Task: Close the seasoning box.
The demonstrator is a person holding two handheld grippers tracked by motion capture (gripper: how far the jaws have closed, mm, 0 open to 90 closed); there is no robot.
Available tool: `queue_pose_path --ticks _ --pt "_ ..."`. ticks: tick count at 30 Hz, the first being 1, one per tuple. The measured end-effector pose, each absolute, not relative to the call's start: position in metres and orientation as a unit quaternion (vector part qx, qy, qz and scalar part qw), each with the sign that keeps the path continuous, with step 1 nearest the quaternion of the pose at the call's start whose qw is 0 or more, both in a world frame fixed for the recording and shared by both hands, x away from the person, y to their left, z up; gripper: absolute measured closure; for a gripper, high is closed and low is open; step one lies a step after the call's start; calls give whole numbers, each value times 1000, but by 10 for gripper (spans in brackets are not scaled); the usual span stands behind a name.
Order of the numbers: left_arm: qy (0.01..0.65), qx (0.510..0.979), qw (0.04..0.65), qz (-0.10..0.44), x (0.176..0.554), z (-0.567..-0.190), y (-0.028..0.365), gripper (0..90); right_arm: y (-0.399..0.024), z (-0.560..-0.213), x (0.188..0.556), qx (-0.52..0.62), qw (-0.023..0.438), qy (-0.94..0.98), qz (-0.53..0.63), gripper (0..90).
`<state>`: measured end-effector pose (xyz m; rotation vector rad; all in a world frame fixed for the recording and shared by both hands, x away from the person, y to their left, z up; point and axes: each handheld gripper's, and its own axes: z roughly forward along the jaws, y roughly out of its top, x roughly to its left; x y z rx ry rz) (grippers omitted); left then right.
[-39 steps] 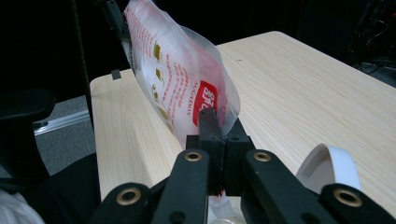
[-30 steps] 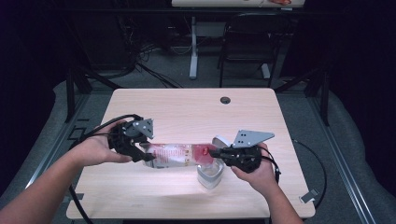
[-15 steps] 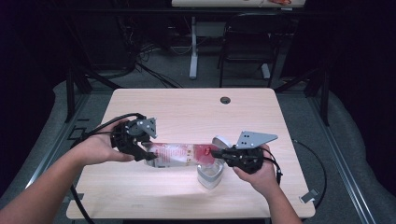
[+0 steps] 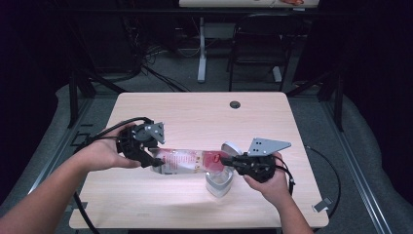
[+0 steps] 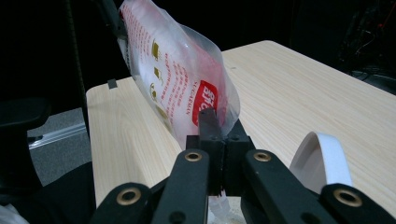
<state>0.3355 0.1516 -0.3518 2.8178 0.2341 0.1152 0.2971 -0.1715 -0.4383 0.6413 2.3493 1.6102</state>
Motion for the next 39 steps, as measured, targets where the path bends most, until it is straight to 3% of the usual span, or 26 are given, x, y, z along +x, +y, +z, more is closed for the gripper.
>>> queue_pose_path --ticks 39 --pt "64 985 150 51 337 -337 134 632 -185 -448 295 238 100 791 554 899"
